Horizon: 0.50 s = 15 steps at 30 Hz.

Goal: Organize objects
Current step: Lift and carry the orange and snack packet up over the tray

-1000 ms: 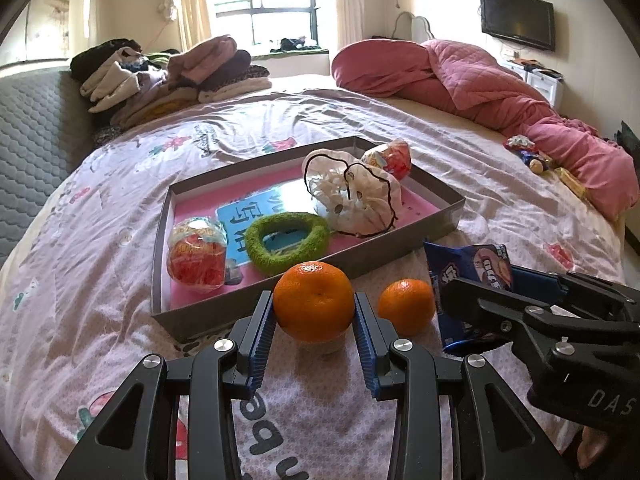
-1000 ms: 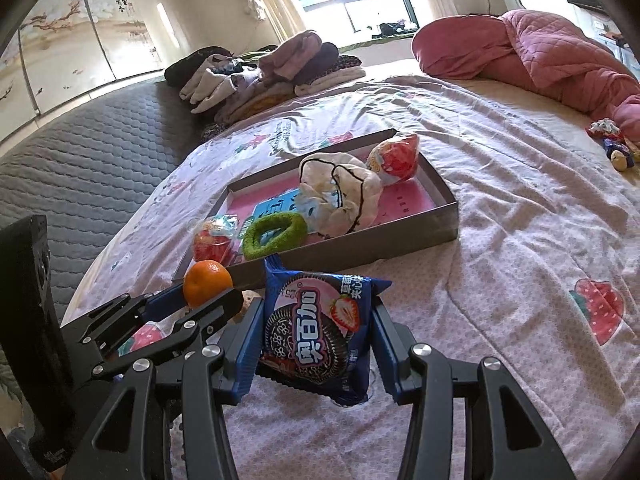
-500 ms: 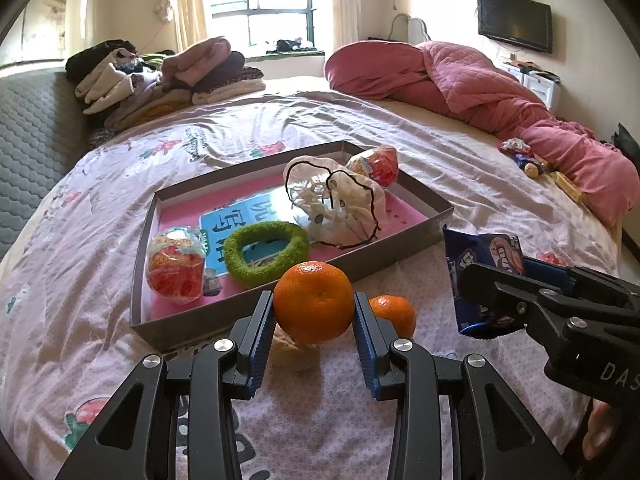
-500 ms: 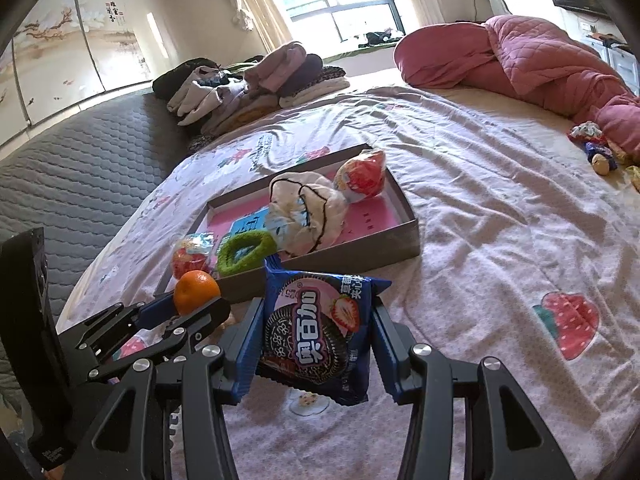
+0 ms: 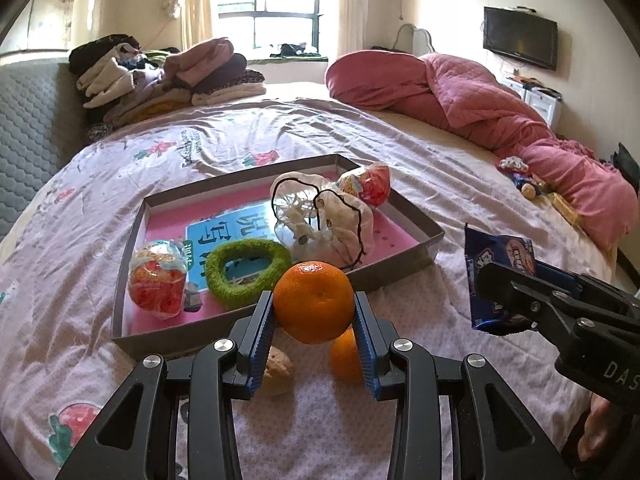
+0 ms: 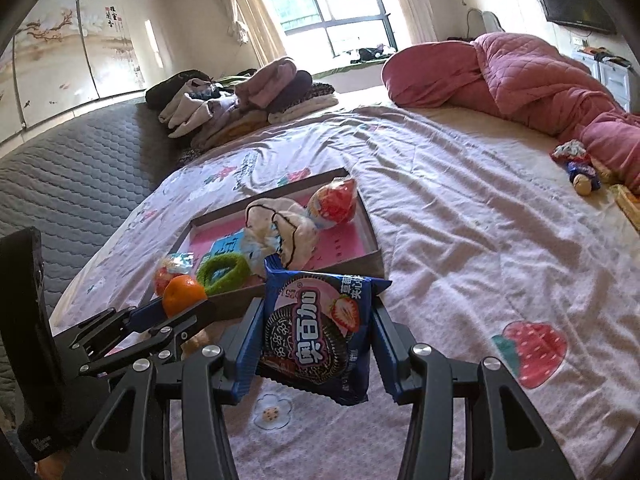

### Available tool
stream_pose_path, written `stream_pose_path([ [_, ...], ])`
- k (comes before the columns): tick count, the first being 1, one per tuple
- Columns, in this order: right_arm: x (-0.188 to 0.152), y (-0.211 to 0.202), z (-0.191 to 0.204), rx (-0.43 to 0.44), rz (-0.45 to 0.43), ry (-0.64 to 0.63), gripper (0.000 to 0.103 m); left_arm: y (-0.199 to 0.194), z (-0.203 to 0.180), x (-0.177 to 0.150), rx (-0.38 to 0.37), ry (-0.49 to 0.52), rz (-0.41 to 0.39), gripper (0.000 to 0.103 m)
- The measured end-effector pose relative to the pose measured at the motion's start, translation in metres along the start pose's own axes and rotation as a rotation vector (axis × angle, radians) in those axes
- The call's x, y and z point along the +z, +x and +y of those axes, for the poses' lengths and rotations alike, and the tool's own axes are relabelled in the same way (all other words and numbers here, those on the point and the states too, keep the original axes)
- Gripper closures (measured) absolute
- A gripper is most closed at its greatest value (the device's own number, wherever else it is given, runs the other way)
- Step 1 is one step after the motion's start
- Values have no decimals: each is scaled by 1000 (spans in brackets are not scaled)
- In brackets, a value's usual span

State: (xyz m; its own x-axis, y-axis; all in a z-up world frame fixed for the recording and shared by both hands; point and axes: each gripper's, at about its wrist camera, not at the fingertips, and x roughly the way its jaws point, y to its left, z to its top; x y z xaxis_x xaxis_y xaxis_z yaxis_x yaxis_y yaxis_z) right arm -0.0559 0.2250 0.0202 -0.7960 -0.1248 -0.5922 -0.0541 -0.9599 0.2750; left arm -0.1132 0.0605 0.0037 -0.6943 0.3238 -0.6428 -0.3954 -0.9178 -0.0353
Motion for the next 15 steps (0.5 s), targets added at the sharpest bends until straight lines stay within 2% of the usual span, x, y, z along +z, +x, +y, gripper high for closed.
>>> stream_pose_path([
  [15,19,-13,1,-8,-90,-73,53,2,4,13,8,-58,-38,64],
])
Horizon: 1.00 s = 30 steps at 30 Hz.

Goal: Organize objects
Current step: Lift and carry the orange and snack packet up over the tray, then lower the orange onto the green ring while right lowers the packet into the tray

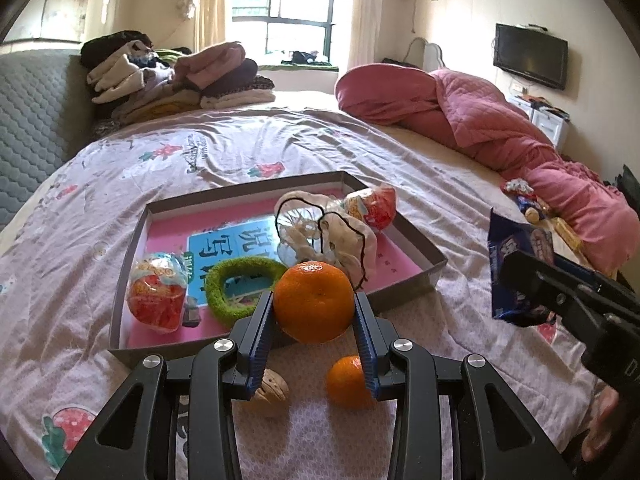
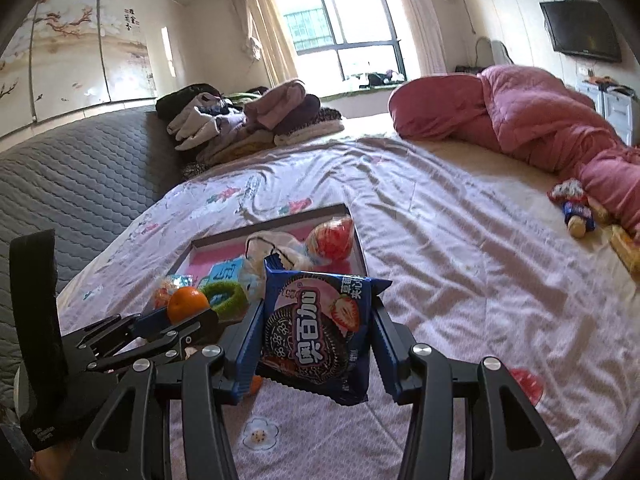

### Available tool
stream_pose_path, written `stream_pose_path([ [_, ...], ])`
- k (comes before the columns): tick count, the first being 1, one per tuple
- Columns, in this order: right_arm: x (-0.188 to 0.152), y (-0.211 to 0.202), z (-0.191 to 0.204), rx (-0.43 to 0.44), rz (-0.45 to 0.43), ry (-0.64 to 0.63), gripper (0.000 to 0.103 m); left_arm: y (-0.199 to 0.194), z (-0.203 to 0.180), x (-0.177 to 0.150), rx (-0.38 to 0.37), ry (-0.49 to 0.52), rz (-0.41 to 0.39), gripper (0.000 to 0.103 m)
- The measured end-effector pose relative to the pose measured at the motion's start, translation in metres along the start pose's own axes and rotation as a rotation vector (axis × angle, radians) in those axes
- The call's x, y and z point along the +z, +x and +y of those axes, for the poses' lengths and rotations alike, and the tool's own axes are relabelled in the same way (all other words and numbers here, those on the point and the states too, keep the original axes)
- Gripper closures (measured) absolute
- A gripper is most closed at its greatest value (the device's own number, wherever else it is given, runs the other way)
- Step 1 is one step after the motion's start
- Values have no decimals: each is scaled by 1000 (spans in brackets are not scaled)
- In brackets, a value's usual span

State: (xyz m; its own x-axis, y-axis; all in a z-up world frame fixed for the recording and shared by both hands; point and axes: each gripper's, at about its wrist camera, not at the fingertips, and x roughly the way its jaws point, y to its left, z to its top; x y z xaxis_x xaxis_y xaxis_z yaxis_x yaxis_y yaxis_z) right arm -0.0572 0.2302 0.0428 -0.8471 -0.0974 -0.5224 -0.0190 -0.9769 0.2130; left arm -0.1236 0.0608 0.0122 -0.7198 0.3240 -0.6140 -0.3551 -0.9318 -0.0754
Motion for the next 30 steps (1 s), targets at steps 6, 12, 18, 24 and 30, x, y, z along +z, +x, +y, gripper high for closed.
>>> stream_pose_path([
  [6,11,1,3,0,-26,-25,53,-3,10,9,9,-47,-33,64],
  [12,20,8,12,14,-47,-75,53,-5,18,17,24,-80,-57,64],
  [18,34,17,19,15,-60,-110,53,-7,26,24,51,-86,-86,64],
  [24,46,26,19,19,-66,-130,53,-6,31,30,78,-75,-108,64],
  [30,58,40,17,4,-76,-157,53,0,38,35,92,-82,-101,64],
])
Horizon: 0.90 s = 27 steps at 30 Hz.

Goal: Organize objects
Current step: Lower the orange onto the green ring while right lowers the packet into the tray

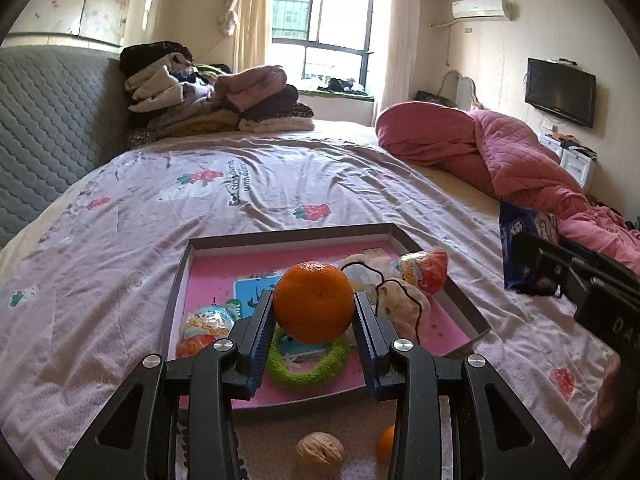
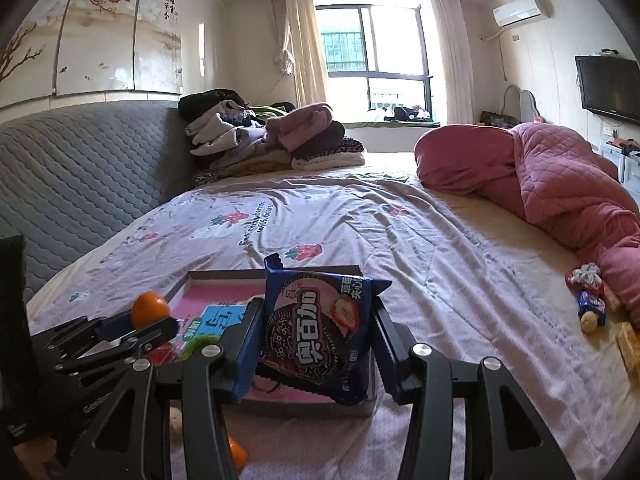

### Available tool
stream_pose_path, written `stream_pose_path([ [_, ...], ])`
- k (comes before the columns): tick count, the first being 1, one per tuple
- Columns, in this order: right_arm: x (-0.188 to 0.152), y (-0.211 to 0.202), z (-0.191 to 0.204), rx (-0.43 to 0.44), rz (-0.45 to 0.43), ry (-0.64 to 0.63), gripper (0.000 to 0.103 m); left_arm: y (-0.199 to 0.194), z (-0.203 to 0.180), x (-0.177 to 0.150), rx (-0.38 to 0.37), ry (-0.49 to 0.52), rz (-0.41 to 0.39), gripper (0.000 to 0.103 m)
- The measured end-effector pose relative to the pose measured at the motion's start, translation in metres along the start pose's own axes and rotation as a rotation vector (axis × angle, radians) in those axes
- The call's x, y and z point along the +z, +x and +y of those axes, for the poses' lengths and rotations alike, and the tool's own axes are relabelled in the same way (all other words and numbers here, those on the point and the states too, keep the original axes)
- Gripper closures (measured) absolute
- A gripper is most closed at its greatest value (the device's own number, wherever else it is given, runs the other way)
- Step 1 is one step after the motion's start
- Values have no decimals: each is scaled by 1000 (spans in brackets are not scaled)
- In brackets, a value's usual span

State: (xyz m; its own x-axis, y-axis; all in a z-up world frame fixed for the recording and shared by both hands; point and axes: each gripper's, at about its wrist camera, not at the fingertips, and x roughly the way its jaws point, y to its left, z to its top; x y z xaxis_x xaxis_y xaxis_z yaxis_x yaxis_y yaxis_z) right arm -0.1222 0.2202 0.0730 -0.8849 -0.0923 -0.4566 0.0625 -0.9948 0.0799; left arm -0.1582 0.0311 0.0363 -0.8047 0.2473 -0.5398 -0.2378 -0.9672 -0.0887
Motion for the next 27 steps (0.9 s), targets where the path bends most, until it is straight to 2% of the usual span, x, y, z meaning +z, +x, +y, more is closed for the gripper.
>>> stream_pose_path([
  [10,15,19,-10,-16,-19,-13,53,19,1,6,28,9,6,64],
  [27,5,57,-5,-18,55,-61,53,56,9,4,40,1,80,64],
])
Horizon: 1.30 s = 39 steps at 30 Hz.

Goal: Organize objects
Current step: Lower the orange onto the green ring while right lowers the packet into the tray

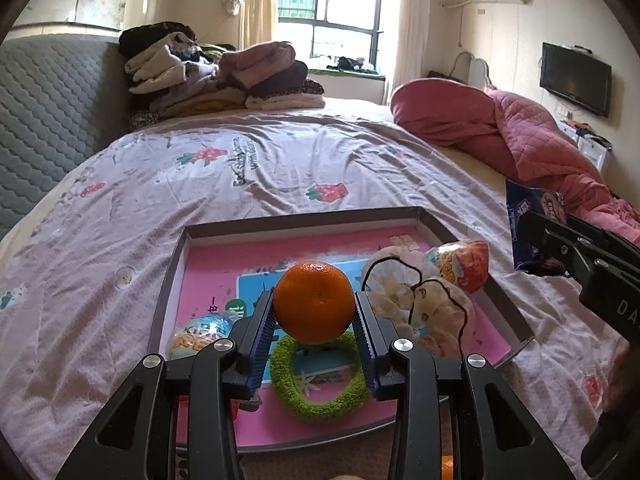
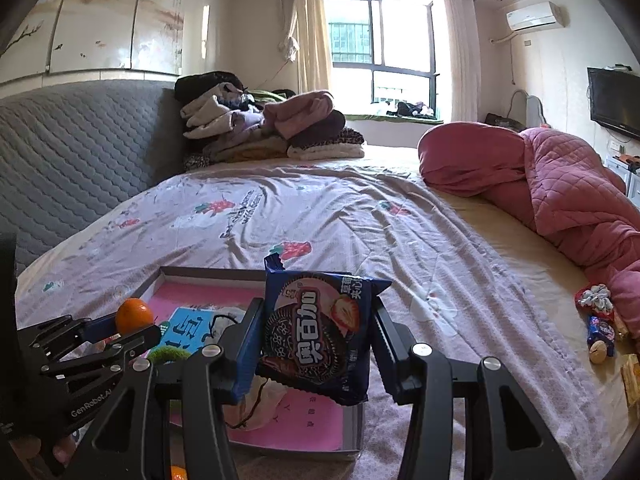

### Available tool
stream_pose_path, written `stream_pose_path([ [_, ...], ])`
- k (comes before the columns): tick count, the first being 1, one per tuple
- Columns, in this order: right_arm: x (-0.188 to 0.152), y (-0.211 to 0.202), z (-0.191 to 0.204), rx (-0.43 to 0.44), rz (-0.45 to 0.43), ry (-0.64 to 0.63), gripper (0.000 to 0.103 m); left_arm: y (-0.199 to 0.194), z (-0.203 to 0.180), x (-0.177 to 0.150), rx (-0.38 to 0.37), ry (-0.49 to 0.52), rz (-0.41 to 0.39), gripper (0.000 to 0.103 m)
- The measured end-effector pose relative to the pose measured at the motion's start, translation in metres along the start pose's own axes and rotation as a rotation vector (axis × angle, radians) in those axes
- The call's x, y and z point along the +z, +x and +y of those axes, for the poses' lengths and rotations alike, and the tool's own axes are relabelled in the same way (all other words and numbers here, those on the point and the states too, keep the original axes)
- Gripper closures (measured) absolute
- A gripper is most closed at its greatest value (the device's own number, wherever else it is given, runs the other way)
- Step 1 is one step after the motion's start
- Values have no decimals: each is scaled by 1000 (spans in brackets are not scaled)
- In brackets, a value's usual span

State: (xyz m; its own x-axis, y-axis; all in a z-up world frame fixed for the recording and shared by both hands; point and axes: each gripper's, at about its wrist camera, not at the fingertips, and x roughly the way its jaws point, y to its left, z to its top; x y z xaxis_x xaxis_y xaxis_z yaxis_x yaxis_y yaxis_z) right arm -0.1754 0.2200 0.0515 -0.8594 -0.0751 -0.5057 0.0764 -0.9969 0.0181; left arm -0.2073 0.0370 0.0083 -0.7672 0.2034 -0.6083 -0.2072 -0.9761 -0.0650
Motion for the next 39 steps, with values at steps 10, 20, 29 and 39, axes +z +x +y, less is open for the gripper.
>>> stream_pose_path([
  [10,-13,15,6,13,69,-16,53,10,-2,-4,2,15,29,64],
  [20,-23,21,9,46,129,-38,53,14,-2,-9,-2,16,61,64],
  [29,-34,33,7,58,189,-39,53,20,-6,-16,1,33,101,64],
  [39,-43,45,8,54,221,-41,53,26,-6,-21,10,39,124,64],
])
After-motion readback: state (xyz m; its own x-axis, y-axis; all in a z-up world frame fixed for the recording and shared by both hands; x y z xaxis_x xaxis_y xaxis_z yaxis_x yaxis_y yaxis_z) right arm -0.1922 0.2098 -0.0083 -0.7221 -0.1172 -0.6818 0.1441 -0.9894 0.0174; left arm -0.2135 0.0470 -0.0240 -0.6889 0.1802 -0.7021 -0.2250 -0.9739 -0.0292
